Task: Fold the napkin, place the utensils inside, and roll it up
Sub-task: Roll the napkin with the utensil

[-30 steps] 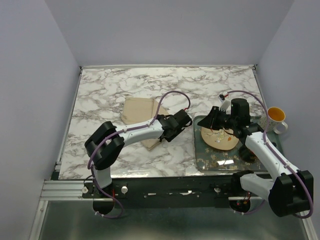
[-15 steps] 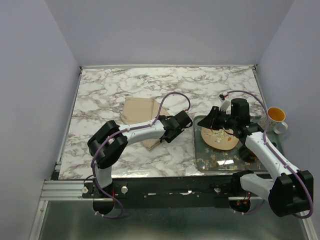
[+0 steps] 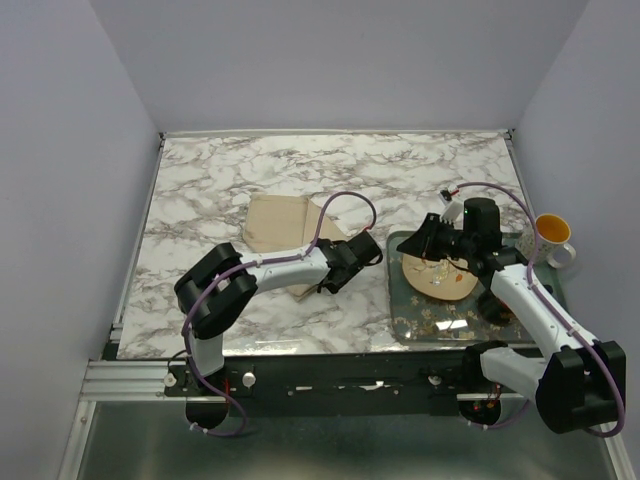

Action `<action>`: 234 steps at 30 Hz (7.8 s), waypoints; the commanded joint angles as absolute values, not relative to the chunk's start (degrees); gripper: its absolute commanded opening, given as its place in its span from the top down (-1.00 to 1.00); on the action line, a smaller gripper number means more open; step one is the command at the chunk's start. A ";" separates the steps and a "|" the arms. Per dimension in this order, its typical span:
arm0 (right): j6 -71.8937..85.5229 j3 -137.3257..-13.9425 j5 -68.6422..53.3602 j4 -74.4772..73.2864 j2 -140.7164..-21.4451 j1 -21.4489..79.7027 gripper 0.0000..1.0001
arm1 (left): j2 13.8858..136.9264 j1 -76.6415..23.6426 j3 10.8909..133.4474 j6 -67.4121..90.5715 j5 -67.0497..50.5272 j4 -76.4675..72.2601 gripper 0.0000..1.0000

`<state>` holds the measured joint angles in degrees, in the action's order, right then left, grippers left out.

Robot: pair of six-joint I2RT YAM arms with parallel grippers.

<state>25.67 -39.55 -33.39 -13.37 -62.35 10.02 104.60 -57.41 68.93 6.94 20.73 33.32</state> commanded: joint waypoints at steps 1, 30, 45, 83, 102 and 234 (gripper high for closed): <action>26.19 -38.67 -33.75 -14.33 -61.79 9.41 0.46 | 102.83 -57.92 67.85 7.73 22.76 32.34 0.08; 25.49 -37.97 -34.36 -14.33 -62.14 9.23 0.46 | 111.35 -58.36 66.88 10.63 24.00 31.90 0.15; 25.66 -38.06 -34.89 -14.24 -61.52 9.14 0.46 | 109.61 -57.13 67.85 11.07 23.73 34.54 0.03; 27.77 -34.54 -39.90 -7.39 -65.03 9.14 0.46 | 112.94 -47.29 66.36 11.78 8.17 33.93 0.76; 41.63 -37.27 -40.00 6.31 -78.83 17.05 -0.11 | 107.67 -38.33 65.04 18.28 -24.77 26.28 1.00; 66.89 -71.63 -3.25 -42.45 -108.02 40.08 0.99 | 82.43 -72.07 38.84 7.65 32.60 -2.99 -0.85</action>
